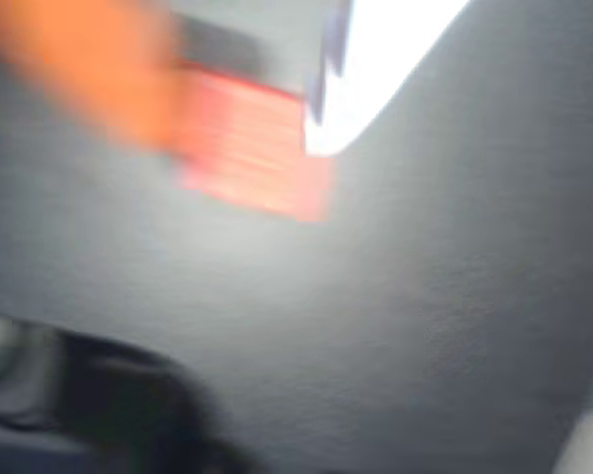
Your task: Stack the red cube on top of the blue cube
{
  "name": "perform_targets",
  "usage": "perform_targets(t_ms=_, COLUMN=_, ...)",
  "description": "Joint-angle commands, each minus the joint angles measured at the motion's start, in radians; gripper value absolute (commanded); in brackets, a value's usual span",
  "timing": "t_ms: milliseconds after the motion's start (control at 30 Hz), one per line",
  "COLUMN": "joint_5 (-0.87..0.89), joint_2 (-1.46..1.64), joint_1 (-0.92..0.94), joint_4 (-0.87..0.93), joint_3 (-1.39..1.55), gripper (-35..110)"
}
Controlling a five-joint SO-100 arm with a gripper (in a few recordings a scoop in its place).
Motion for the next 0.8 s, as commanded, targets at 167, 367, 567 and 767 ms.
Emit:
perform_targets(t_ms=167, joint_5=-0.118, joint_2=0.589, joint_1=0.204, joint_4=-0.149, joint_3=0.769, gripper=0)
perform_targets(t_ms=367, joint_5=-0.155, joint_2=0.853, joint_1=0.302, joint_4=-0.049, joint_3=0.968, gripper=0)
perform_targets(t_ms=567, joint_5=-0.181, joint_2=1.025, joint_1=0.371, joint_4=0.087, joint_3=1.037, gripper=0)
perform_targets(t_ms=767, joint_5=-0.189, joint_2=1.278, joint_1=0.402, joint_4=0.169, joint_3=1.184, gripper=0)
